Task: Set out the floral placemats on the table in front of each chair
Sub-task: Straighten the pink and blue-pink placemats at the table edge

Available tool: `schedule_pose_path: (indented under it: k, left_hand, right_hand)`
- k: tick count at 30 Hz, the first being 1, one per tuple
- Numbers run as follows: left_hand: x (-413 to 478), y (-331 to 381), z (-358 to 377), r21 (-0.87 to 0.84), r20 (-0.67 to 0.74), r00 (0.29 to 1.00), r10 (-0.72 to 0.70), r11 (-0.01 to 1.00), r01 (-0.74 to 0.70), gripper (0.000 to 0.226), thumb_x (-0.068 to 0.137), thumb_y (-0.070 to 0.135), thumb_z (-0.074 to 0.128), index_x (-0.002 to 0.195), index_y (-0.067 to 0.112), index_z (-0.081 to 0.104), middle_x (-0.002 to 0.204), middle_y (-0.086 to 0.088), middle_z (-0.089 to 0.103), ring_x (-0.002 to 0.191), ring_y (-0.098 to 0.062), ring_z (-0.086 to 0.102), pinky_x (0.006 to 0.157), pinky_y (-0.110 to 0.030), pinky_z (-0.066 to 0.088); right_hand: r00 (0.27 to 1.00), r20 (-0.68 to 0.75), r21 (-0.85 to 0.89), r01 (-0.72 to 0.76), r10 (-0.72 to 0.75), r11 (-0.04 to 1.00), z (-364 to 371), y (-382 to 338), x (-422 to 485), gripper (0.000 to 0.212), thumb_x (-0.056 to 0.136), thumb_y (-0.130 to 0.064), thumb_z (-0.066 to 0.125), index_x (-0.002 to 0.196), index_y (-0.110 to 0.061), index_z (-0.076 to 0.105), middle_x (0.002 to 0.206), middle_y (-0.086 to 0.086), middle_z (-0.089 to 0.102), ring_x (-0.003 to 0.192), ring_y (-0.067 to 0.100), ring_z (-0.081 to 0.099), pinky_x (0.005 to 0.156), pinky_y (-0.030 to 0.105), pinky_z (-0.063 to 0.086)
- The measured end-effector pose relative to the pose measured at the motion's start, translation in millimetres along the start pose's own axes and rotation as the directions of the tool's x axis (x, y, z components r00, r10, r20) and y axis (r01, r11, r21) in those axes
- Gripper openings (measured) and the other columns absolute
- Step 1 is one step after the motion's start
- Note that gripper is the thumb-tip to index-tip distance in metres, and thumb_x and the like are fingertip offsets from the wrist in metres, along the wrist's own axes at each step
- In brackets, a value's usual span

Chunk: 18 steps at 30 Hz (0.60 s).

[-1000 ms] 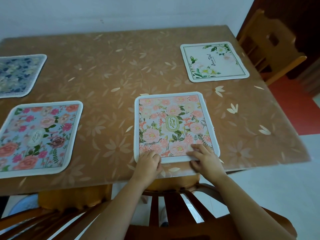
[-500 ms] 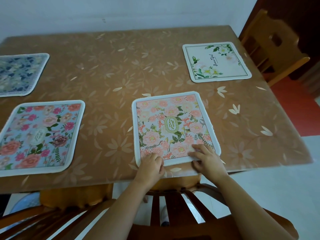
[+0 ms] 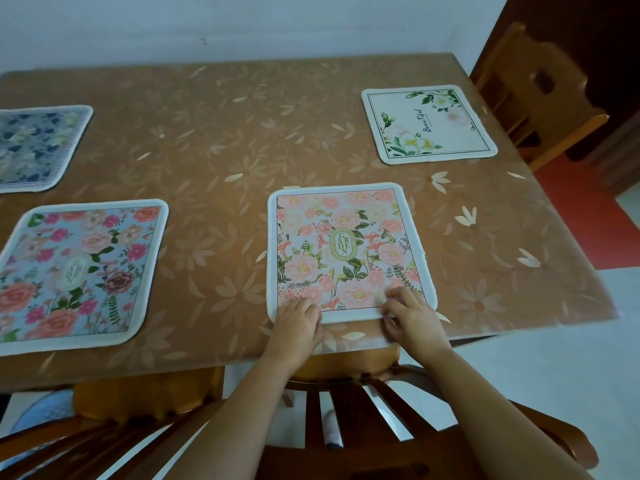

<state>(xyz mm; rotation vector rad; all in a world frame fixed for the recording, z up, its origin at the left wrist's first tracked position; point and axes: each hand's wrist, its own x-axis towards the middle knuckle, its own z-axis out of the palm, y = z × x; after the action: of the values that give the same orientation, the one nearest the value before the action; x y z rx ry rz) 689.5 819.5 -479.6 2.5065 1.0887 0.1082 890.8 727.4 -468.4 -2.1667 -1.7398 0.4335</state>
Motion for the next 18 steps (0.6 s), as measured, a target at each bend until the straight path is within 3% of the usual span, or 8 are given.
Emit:
schedule_pose_path:
  k: [11, 18]
  left_hand:
    - [-2.7, 0.3, 2.5, 0.024, 0.019, 1.0, -0.005, 1.0, 0.005, 0.011, 0.089, 0.015, 0.048, 0.093, 0.008, 0.055, 0.1, -0.005, 0.054, 0.097, -0.022, 0.047, 0.087, -0.032, 0.036]
    - [-5.8, 8.0, -8.0, 0.132, 0.009, 0.999, -0.051, 0.99, 0.049, 0.032, 0.088, 0.031, 0.047, 0.115, 0.013, 0.047, 0.115, -0.004, 0.049, 0.108, -0.022, 0.043, 0.095, -0.034, 0.035]
  right_hand:
    - [1.0, 0.019, -0.004, -0.008, 0.008, 1.0, -1.0, -0.6, -0.3, 0.009, 0.075, -0.007, 0.068, 0.082, -0.006, 0.064, 0.109, 0.018, 0.06, 0.101, 0.037, 0.054, 0.072, 0.048, 0.052]
    - [0.995, 0.08, -0.057, -0.052, 0.057, 0.997, -8.0, -9.2, 0.4, 0.037, 0.081, -0.027, 0.061, 0.115, -0.015, 0.054, 0.125, 0.007, 0.052, 0.116, 0.029, 0.046, 0.094, 0.042, 0.041]
